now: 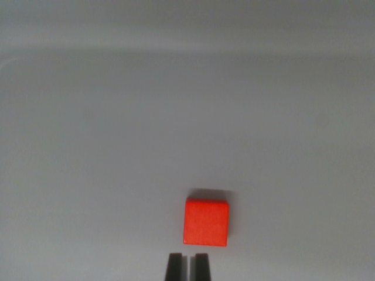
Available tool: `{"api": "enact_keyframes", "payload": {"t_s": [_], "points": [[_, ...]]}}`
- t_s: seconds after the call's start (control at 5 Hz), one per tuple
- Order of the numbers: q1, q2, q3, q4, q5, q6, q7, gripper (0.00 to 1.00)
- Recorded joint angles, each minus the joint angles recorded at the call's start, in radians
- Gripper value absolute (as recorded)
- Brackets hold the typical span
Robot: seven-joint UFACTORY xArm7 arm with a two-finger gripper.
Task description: Reach red block
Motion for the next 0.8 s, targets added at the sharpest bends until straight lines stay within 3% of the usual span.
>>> {"api": "enact_keyframes", "payload": {"t_s": [0.2, 0.4, 0.6, 0.8], "points": [[0.0, 0.0, 0.0, 0.0, 0.0, 0.0, 0.0, 0.0], [-0.0009, 0.012, -0.001, -0.032, 0.0011, -0.044, 0.0, 0.0], [-0.0009, 0.012, -0.001, -0.032, 0.0011, -0.044, 0.0, 0.0], [-0.002, 0.026, -0.002, -0.067, 0.0022, -0.091, -0.001, 0.0]]}}
